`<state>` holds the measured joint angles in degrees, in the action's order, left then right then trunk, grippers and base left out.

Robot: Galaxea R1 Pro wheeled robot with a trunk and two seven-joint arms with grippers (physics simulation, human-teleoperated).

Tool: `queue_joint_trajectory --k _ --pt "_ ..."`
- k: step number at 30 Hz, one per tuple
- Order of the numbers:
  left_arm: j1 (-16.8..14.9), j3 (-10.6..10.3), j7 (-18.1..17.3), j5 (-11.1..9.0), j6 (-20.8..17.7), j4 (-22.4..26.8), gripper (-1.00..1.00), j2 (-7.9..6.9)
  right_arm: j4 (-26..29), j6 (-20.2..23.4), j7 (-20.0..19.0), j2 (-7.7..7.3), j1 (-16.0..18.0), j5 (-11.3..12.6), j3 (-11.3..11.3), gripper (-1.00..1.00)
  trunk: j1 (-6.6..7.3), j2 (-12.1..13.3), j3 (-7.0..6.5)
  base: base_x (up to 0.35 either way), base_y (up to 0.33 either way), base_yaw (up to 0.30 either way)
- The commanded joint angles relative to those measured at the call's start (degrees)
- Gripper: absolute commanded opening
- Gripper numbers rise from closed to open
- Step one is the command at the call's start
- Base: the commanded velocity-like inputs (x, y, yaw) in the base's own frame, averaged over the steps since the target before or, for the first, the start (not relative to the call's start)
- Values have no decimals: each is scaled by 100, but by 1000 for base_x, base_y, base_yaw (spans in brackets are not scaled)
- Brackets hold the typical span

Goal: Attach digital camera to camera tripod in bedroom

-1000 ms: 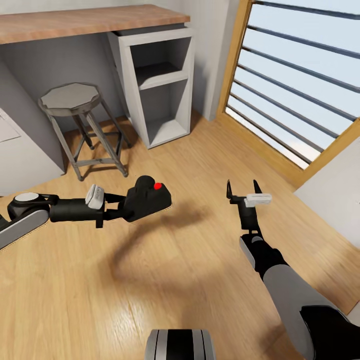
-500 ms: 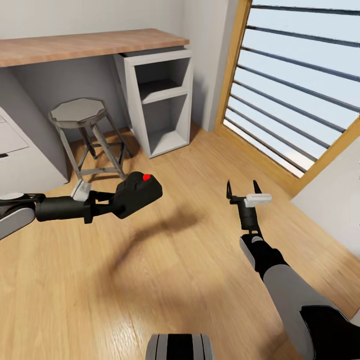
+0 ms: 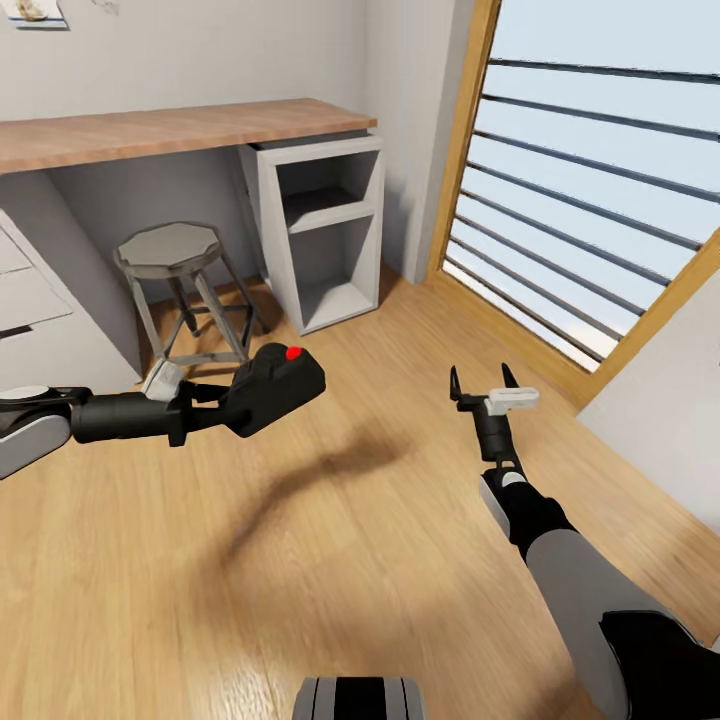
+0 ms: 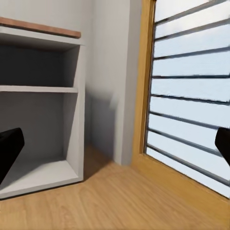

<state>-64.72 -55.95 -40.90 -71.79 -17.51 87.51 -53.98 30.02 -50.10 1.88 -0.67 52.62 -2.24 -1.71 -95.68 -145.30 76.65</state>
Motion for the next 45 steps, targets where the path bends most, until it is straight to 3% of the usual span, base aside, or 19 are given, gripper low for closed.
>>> queue_joint_trajectory --k 1,6,10,12,17,20,23,34,42,45 --pt "-14 -21 -3 -62 -42 -2 -100 -1 -4 -2 19 -4 3 -18 -15 100 3 0 -18 0 0 0" --pt "-14 -21 1 -63 -42 -10 -100 6 -4 137 23 -4 4 -26 -25 100 16 6 -129 0 0 0" --pt "-14 -21 2 -63 -42 -13 -100 9 -3 595 29 -4 7 -29 -84 100 27 12 -218 0 0 0" --pt "-14 -21 2 -64 -42 -14 -100 9 5 917 30 -4 7 -29 -111 100 32 14 -262 0 0 0" --pt "-14 -24 3 -64 -48 -15 -100 10 89 2180 18 -4 6 -30 -161 100 45 21 -373 0 0 0" --pt "-14 -27 3 -64 -49 -15 -100 10 231 2554 13 -1 7 -25 -168 100 52 25 -439 0 0 0" --pt "-14 -29 3 -64 -50 -15 -100 15 445 2852 13 1 7 -16 -163 100 60 29 -506 0 0 0" --pt "-14 -30 5 -64 -59 -3 -100 83 618 3221 -22 4 7 -1 -155 100 88 44 -749 0 0 0" --pt "-14 -30 6 -64 -73 7 -100 221 627 4228 -7 5 24 3 -149 100 109 55 -927 0 0 0" --pt "-14 -30 1 -64 -80 9 -100 229 628 4385 -5 5 26 4 -147 100 117 59 -993 0 0 0"
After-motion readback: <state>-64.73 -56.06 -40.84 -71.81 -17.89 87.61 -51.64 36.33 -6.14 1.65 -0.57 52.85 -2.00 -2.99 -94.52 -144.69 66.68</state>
